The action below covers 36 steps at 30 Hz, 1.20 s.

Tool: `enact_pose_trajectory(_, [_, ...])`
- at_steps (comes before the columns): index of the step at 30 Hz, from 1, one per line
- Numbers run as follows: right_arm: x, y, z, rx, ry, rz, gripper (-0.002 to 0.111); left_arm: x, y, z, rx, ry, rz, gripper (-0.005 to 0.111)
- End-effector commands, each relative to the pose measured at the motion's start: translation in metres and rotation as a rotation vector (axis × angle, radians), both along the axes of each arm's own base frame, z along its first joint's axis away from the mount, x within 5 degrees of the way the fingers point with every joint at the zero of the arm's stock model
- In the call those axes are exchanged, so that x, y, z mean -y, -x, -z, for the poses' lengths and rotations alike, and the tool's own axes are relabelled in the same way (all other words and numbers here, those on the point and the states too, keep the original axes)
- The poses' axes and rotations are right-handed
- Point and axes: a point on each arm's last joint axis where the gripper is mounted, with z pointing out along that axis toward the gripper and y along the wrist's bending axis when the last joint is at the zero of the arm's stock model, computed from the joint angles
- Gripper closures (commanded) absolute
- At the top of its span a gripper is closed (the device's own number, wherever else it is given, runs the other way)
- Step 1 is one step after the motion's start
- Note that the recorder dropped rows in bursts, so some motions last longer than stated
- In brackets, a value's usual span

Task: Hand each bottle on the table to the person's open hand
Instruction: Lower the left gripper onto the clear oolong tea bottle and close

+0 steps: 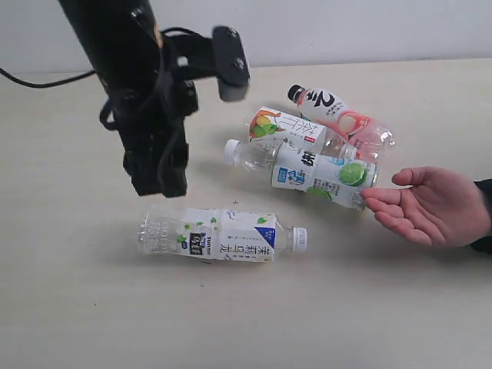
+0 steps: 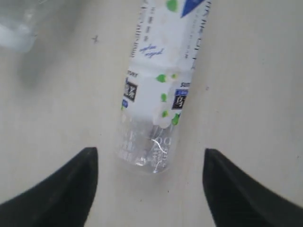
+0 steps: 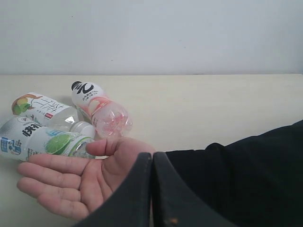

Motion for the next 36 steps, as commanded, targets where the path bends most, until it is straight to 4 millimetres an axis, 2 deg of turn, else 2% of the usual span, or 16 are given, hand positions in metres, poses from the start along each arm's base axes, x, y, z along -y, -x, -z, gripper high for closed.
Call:
enact_pose_trajectory(1, [0.000, 0.000, 0.001, 0.003, -0.001, 0.004, 0.108, 0.022, 0.005, 0.017, 0.028, -0.027, 0.118, 0.033])
enact_pose_trajectory(5, [0.000, 0.000, 0.001, 0.003, -0.003, 0.002, 0.108, 0.030, 0.005, 0.034, -0.064, 0.001, 0.020, 0.020])
enact_pose_trajectory(8, [0.000, 0.000, 0.001, 0.003, -0.003, 0.002, 0.108, 0.032, 0.004, 0.042, -0.078, -0.011, 0.014, 0.015])
enact_pose_trajectory(20, [0.000, 0.000, 0.000, 0.010, -0.004, 0.002, 0.108, 0.041, -0.007, 0.093, -0.125, -0.085, -0.022, 0.016])
enact_pose_trajectory(36, [0.000, 0.000, 0.000, 0.010, -0.004, 0.002, 0.108, 0.048, -0.015, 0.125, -0.109, -0.080, -0.020, 0.016])
